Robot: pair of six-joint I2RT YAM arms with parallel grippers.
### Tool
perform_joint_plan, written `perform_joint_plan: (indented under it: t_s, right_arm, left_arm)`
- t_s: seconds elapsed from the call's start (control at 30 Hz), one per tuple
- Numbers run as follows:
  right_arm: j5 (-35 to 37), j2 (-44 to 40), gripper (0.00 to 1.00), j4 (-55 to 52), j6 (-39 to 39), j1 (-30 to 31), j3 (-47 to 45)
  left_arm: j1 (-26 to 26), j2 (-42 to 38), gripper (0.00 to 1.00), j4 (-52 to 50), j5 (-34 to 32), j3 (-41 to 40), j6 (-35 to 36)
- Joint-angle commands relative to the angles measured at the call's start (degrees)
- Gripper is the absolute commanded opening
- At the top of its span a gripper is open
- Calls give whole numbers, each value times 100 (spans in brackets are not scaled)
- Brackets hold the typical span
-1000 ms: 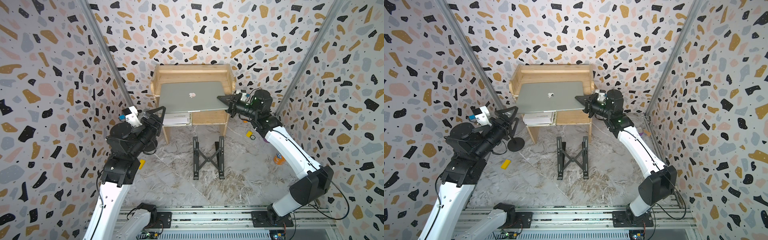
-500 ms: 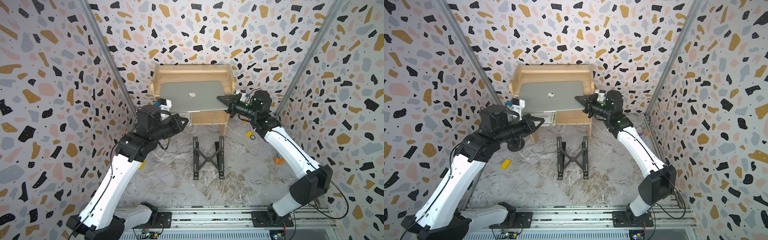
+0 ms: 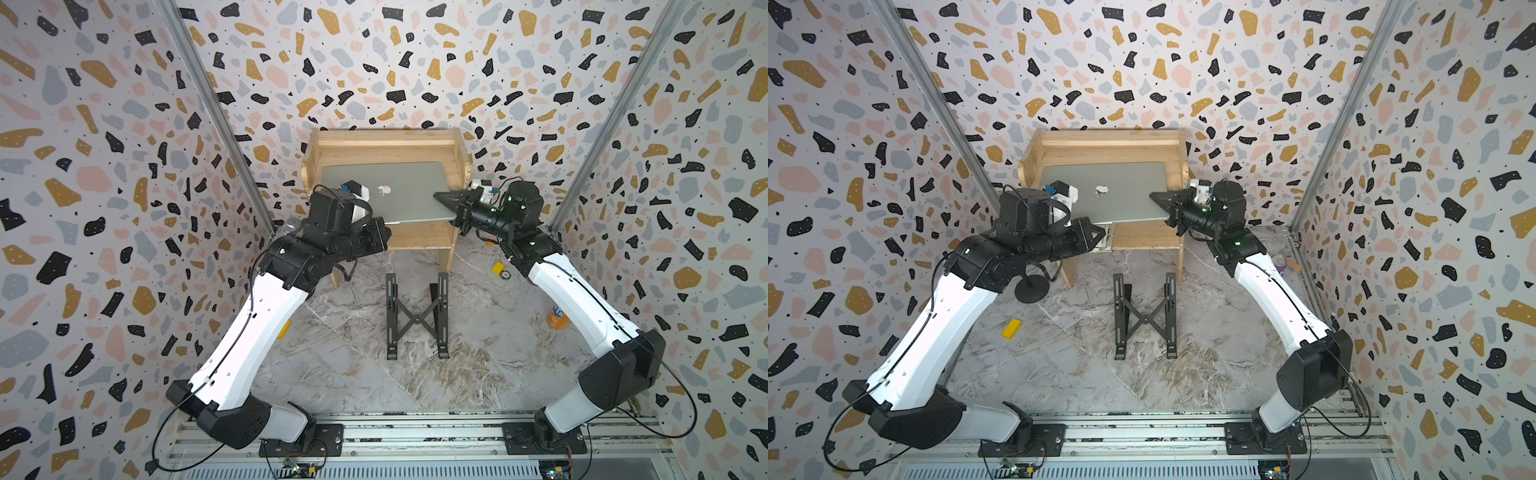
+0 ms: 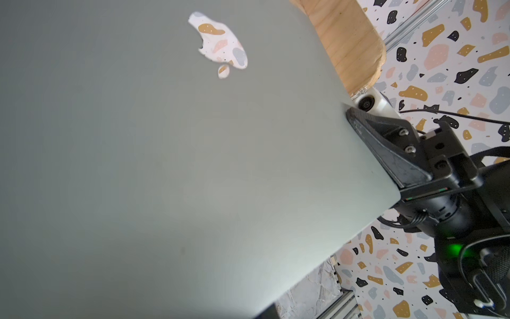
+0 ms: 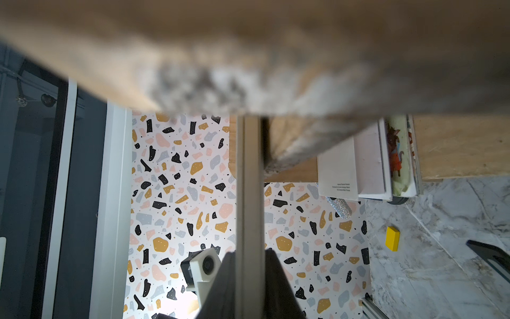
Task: Close the laptop lid and set it aside
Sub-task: Place the laptop on the shelf.
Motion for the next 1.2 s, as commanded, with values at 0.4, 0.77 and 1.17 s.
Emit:
perform_joint_plan:
  t_s: [0.4,0.77,1.17]
  right_arm:
    - [210,14,35,391,52,-70,119]
    - [187,-53,65,408,27,-71,52]
    - [152,-825,80,320,-287,-78,-696]
  left_arm:
    - [-26,528,5,130,-210,688,159]
    - [-27,707,5,150,-209,858,182]
    - [-17,1048,5,90,-279,1244,243]
